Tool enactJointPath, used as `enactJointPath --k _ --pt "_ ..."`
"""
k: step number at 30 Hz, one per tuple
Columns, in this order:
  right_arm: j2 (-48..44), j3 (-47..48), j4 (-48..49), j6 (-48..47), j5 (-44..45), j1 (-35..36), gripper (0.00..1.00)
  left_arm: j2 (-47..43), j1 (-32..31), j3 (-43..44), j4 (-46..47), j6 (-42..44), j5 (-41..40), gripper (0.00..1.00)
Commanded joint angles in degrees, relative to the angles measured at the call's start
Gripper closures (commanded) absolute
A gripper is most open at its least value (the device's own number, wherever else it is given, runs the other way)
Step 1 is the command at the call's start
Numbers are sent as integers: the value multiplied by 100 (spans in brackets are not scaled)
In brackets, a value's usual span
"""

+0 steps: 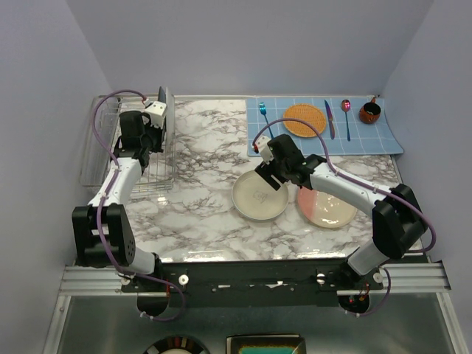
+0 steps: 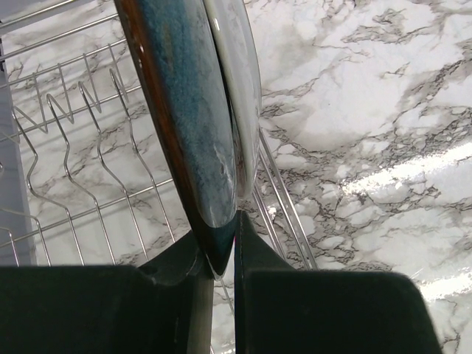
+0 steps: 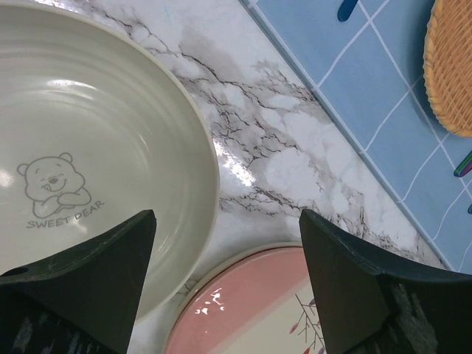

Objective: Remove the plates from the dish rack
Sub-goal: Unload the plate from the dish rack.

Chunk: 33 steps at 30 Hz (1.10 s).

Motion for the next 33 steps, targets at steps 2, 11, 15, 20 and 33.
enactJointPath --k 2,11,15,20,33 --pt "91 15 -88 20 -117 -20 13 -364 229 62 1623 64 -1464 100" --pt "100 15 -105 28 -152 -20 13 -56 572 -140 1966 -816 -964 100" --pt "108 -3 -105 11 -144 -12 13 -56 686 -324 2151 -1053 -788 100" --pt "126 6 -123 20 -170 -20 13 -117 862 -492 2309 -1220 -568 100" --pt "187 15 -158 20 -214 -20 13 -548 1345 -607 2380 -1554 179 100"
